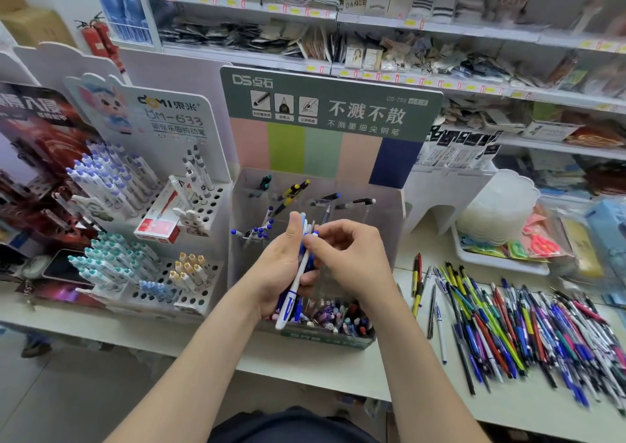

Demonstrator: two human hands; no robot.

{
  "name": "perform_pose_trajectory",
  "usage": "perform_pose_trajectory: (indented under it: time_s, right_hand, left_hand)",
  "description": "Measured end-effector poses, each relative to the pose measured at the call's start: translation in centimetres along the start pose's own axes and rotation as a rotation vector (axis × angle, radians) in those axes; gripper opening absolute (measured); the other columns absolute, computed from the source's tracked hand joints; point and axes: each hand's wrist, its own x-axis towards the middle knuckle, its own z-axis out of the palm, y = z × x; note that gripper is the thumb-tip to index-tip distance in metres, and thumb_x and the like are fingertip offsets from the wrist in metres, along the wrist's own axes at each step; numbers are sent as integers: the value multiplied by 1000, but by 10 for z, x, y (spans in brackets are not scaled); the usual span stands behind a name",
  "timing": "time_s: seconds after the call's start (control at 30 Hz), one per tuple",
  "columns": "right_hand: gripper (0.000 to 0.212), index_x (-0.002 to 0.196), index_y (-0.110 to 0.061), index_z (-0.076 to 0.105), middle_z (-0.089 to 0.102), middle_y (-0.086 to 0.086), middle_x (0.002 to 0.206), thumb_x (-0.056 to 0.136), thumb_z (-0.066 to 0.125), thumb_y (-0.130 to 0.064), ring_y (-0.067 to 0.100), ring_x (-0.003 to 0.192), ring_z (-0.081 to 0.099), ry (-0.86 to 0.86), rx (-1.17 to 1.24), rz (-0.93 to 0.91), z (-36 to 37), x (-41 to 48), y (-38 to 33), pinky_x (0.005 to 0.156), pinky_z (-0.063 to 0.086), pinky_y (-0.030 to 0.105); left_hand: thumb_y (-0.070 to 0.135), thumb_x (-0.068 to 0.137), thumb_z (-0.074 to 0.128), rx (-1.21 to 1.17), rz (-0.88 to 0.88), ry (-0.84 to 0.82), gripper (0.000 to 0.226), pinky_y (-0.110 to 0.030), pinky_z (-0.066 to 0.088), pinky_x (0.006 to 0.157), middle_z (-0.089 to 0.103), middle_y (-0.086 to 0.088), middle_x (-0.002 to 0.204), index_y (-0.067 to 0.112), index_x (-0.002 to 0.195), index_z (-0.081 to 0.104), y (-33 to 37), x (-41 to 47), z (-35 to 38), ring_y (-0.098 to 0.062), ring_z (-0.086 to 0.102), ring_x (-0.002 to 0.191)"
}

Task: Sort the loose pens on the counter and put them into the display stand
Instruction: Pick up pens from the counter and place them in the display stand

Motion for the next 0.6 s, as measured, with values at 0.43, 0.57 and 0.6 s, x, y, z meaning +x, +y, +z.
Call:
perform_pose_trajectory:
  time_s: [0.43,0.57,0.6]
  right_hand:
    - [9,109,-31,71,64,-7,70,100,68,-32,13,60,54,137,-26,-240,-4,22,-8,60,48,31]
    - [13,84,-31,80,74,-8,69,90,69,-27,11,66,66,-121,-271,-97,-7,16,-11,67,57,31]
    - [18,85,-30,82,76,-6,73,91,66,-24,9,69,67,-180,-254,-68,-8,15,-12,70,58,33]
  left_hand:
    - [41,105,64,625,106,54,31,-34,42,49,67,-4,80,13,108,51,-4,-11,-21,-19,50,55]
    - [33,105,64,720,75,-11,27,-36,45,52,68,-6,78,8,106,54,-1,-14,-21,-23,53,57]
    - [32,106,64,718,62,-34,26,-36,45,52,66,-6,76,8,103,54,0,-15,-21,-25,53,58]
